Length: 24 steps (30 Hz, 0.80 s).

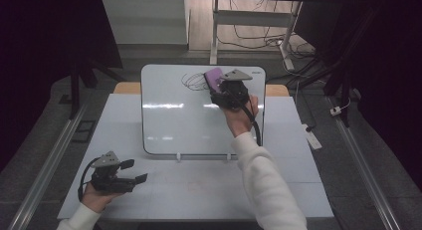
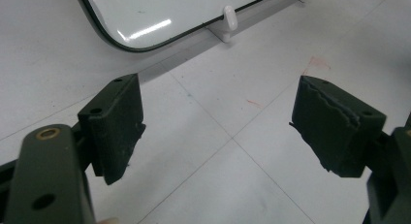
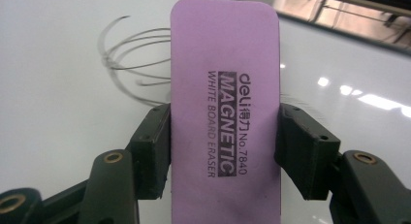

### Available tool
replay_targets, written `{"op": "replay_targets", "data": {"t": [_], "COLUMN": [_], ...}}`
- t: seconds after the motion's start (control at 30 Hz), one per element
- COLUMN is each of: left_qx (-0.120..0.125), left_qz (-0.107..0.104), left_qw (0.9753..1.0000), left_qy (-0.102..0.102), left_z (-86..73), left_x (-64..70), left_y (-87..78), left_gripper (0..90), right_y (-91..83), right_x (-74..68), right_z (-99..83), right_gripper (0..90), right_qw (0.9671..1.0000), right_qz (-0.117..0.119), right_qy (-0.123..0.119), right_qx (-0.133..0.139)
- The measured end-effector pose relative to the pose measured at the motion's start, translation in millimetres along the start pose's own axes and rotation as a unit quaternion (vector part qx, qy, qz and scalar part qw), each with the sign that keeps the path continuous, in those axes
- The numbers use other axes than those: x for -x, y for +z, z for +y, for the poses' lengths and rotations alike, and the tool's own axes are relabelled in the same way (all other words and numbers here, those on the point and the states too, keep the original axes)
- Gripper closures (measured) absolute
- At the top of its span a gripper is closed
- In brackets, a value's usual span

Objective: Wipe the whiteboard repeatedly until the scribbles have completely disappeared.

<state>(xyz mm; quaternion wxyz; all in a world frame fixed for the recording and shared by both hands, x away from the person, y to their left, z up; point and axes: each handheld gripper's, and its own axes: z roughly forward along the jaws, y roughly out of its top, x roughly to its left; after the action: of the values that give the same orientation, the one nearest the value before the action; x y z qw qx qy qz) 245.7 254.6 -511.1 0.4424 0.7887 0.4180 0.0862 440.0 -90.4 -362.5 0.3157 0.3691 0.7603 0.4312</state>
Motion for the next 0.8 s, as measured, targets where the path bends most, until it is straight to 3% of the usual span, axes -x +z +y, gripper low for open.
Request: {"op": "replay_targets", "data": {"t": [0.13, 0.27, 0.3, 0.43, 0.47, 0.57, 0.7, 0.8], "left_qx": [0.001, 0.002, 0.002, 0.001, 0.002, 0.002, 0.002, 0.002], "left_qz": [0.000, 0.000, -0.001, -0.002, -0.002, -0.001, 0.000, 0.000], "left_qw": [1.0000, 1.0000, 1.0000, 1.0000, 1.0000, 1.0000, 1.0000, 1.0000], "left_qy": [-0.002, -0.002, -0.002, -0.002, -0.001, -0.001, -0.001, -0.001], "left_z": [-0.1, -0.1, -0.1, 0.0, 0.1, 0.4, 0.7, 0.7], "left_x": [0.2, 0.2, 0.2, 0.3, 0.4, 0.5, 0.5, 0.7], "left_y": [-0.2, -0.5, -0.5, -0.4, -0.5, -0.7, -0.9, -0.6], "left_gripper": [20.1, 20.1, 20.1, 20.1, 20.1, 20.1, 20.1, 20.2], "right_y": [1.0, -2.0, -5.3, -12.3, -16.9, -22.4, -23.5, -17.9], "right_x": [-6.7, 0.1, 6.6, 21.6, 31.9, 45.2, 48.5, 39.0], "right_z": [-1.4, -2.2, -3.5, -6.3, -8.4, -11.2, -11.3, -8.0], "right_gripper": [40.7, 40.7, 40.7, 40.7, 40.7, 40.7, 40.7, 40.7], "right_qw": [0.9999, 0.9999, 1.0000, 0.9995, 0.9988, 0.9976, 0.9973, 0.9977], "right_qz": [0.009, 0.013, -0.005, -0.031, -0.048, -0.066, -0.067, -0.064], "right_qy": [-0.007, 0.004, -0.002, 0.005, 0.010, 0.022, 0.029, 0.021], "right_qx": [0.001, -0.001, -0.003, -0.004, -0.004, -0.004, -0.003, -0.001]}}
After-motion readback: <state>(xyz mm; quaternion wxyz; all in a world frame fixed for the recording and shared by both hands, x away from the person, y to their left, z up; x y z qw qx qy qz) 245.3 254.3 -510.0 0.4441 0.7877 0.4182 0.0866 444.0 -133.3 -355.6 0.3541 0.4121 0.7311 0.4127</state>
